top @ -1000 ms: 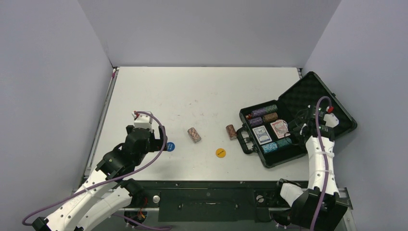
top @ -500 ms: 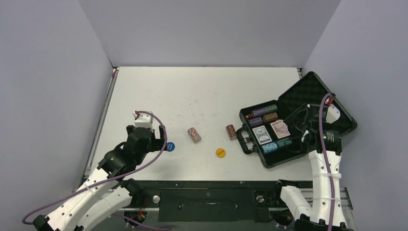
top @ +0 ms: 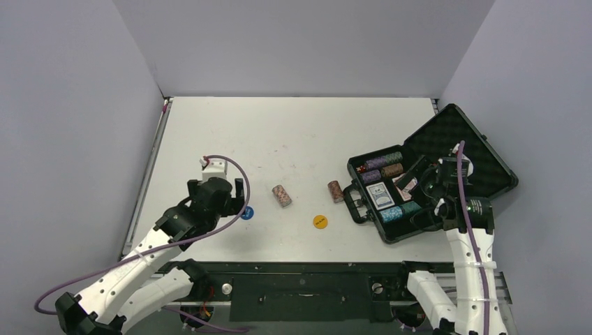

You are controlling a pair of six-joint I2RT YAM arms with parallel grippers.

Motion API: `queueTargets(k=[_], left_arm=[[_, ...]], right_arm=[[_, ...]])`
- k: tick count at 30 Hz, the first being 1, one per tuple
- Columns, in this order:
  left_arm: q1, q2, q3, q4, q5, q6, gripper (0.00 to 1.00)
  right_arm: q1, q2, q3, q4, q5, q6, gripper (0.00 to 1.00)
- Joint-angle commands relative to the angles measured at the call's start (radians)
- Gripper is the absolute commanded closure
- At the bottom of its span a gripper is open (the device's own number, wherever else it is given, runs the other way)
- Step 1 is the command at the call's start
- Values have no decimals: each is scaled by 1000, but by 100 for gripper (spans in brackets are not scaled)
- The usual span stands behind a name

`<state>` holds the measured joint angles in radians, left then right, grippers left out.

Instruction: Pack up texas hold em set

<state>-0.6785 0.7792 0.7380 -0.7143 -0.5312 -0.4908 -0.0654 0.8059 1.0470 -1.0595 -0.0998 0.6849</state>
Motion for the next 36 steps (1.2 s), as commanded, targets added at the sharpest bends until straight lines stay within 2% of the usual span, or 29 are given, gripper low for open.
queueTargets(k=[1,6,13,23,29,34,36], left_arm=[[4,48,49,-12,-11,-72,4],[4,110,39,-71,-3,-223,4],[14,154,65,-110,-7,-337,4],[67,227,56,-108,73,-465,4],[92,274,35,-46,84,-467,1],[113,367,39,-14,113,-407,0],[120,407,40,22,148,-373,5]], right_arm=[[54,12,1,0,-48,-45,18],[120,0,-17,-9,-49,-39,18],[216,-4,-73,24,-43,3,18],[318,30,-42,42,-6,30,18],[356,24,-72,44,8,26,18],[362,20,-85,43,11,34,18],[363,16,-83,29,16,25,18]])
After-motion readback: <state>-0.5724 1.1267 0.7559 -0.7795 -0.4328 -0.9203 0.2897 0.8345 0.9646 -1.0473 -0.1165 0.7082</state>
